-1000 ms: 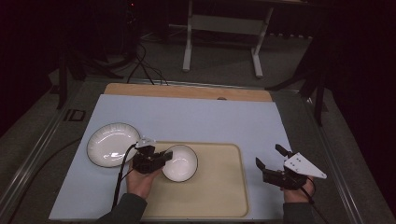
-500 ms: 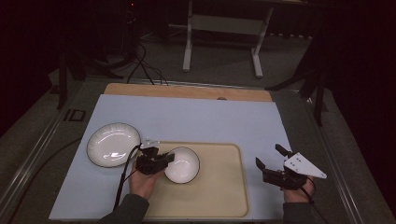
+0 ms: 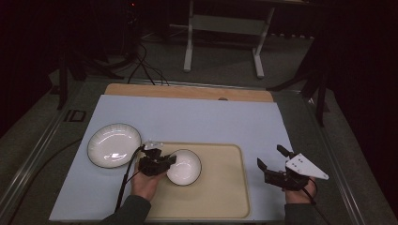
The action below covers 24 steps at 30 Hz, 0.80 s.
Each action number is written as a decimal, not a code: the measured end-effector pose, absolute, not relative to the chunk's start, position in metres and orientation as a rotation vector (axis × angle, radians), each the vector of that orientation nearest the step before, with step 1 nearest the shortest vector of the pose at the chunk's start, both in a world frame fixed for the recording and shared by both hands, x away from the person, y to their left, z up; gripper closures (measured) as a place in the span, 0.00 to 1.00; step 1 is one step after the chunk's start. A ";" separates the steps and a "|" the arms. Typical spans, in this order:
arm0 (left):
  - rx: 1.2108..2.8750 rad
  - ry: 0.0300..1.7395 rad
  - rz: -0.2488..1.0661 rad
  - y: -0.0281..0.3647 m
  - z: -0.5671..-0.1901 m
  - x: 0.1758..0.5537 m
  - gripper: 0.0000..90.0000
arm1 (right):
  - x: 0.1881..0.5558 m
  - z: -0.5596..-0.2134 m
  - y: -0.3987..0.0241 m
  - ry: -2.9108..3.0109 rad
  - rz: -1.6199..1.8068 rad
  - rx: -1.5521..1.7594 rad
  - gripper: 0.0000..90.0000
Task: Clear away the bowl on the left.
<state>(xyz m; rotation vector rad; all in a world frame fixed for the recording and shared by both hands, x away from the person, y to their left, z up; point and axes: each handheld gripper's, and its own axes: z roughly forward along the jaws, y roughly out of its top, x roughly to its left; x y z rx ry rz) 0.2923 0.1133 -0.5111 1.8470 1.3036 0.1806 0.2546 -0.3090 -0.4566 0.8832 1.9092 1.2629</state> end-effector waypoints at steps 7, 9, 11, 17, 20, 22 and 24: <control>1.843 1.309 0.166 0.114 -0.513 0.293 0.89 | 0.254 -0.457 -0.309 1.910 1.262 0.883 0.16; 1.831 1.319 0.152 0.115 -0.514 0.294 0.89 | 0.254 -0.457 -0.309 1.910 1.262 0.883 0.16; 1.825 1.324 0.144 0.116 -0.516 0.295 0.89 | 0.254 -0.457 -0.309 1.911 1.262 0.884 0.16; 1.815 1.324 0.133 0.116 -0.518 0.297 0.88 | 0.254 -0.457 -0.308 1.913 1.261 0.886 0.16; 1.811 1.331 0.136 0.116 -0.520 0.298 0.88 | 0.254 -0.457 -0.308 1.913 1.261 0.885 0.16; 1.810 1.339 0.130 0.116 -0.521 0.298 0.85 | 0.255 -0.457 -0.308 1.914 1.261 0.886 0.16; 1.804 1.338 0.131 0.116 -0.521 0.298 0.83 | 0.255 -0.457 -0.308 1.913 1.261 0.886 0.16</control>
